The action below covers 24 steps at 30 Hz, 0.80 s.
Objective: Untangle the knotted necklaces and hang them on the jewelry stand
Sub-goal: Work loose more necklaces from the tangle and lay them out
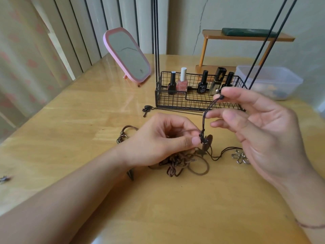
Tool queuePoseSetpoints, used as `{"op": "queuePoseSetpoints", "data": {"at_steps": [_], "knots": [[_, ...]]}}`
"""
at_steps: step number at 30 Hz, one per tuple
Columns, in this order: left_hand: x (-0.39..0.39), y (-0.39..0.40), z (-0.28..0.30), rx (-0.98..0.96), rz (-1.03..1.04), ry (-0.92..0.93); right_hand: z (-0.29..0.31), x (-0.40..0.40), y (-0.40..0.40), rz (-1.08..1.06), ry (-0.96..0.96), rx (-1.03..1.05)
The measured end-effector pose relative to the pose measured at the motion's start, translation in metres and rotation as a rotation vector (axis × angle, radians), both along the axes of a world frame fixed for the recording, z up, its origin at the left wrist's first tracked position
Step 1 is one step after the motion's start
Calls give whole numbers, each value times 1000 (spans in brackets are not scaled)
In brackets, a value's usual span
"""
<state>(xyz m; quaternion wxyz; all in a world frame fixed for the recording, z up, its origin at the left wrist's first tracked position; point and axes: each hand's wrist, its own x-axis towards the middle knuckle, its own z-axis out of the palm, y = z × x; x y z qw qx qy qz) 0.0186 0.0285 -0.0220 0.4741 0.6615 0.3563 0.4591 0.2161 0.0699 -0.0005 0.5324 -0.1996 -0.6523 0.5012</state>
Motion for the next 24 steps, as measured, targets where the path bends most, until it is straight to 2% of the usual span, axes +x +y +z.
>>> {"op": "queuePoseSetpoints", "data": {"at_steps": [6,8,11,13,17,24], "knots": [[-1,0,0,-14,-5,-66,-17,4,7,-168,-405,172],[-3,1,1,-26,-10,-94,-21,4,8,-229,-476,240],[-5,3,1,-60,-27,-163,-19,2,4,-278,-452,313],[-6,3,2,-70,-41,-182,-16,2,0,-273,-428,431],[-6,3,1,-66,-41,-193,-15,1,-3,-229,-492,623],[-6,3,0,-56,-64,-190,-18,-1,-1,-252,-528,547]]}}
